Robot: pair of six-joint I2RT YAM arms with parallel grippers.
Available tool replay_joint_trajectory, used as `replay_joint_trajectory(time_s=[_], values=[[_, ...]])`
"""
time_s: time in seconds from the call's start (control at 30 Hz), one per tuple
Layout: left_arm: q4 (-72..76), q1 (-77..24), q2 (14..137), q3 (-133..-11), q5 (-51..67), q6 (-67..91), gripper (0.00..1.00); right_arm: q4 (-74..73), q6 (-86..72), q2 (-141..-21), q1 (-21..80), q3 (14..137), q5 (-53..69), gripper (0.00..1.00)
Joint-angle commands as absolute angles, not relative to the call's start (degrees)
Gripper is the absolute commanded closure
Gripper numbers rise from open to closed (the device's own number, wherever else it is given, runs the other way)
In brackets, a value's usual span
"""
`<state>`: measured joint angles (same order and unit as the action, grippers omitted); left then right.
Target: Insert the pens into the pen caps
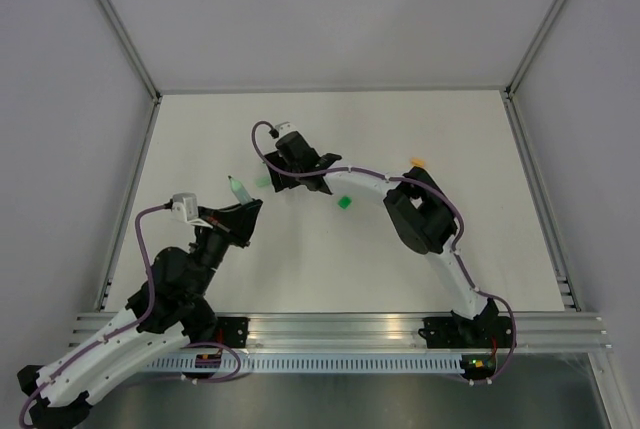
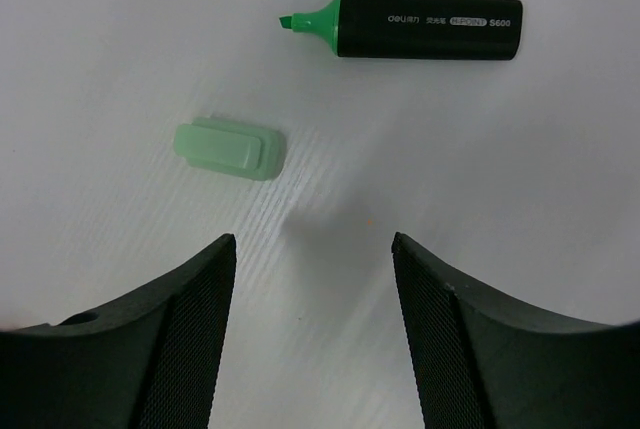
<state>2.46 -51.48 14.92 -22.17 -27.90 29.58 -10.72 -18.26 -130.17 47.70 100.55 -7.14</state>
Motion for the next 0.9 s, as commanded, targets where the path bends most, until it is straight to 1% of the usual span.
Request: replay_joint_trajectory(time_s=[0.0,0.1,0.2,0.27,0.53,0.67,0.87], values=[[2.72,-51.5,13.71,-23.47,-26.98,30.68,0.98,-6.33,-17.49,-131.66,48.43,103.71,-5.71,0.29],[2.29,-51.5,13.45,-23.55,-27.68,30.41,0.98,-5.62,-17.23,-133.59,49.74,105.64,-7.19,0.26],[2.11,-51.5,12.83,-23.12,-28.3,30.94,0.98,-8.34,-17.14,-137.36,50.62,110.03,-9.57,0.25],[2.37,-51.5,12.22,-22.85,-28.3,31.11,0.98,-9.84,-17.58,-138.6,50.8,112.49,-10.28,0.25],[2.02,-51.5,11.78,-23.2,-28.3,30.67,0.98,-9.31,-19.43,-142.47,51.33,115.57,-11.95,0.25],[1.93,-51.5,11.51,-23.2,-28.3,30.67,0.98,-11.33,-18.55,-144.49,52.12,118.2,-15.81,0.25],[1.85,-51.5,11.25,-23.2,-28.39,30.67,0.98,-11.6,-18.81,-146.16,52.65,119.09,-16.61,0.27]])
